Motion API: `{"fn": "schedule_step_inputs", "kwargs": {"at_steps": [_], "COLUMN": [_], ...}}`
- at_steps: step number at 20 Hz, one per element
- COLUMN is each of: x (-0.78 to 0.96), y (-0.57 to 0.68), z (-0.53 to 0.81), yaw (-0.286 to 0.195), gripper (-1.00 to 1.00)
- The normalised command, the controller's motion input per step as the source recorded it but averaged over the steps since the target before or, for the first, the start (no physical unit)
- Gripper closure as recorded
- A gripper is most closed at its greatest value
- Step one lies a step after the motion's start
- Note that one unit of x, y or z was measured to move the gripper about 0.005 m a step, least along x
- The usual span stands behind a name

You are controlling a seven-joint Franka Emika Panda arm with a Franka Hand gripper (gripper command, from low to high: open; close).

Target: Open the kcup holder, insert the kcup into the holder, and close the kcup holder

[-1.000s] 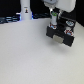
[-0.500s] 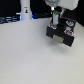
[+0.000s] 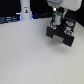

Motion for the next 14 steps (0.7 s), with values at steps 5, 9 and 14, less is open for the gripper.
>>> {"fn": "schedule_step_inputs", "kwargs": {"at_steps": [5,9,14], "x": [0.30,0.54,0.53], "y": [0.15,0.21,0.29], "z": [0.12,0.23,0.24], "yaw": [-0.007,-0.013,-0.016], "gripper": [1.00,1.00,1.00]}}
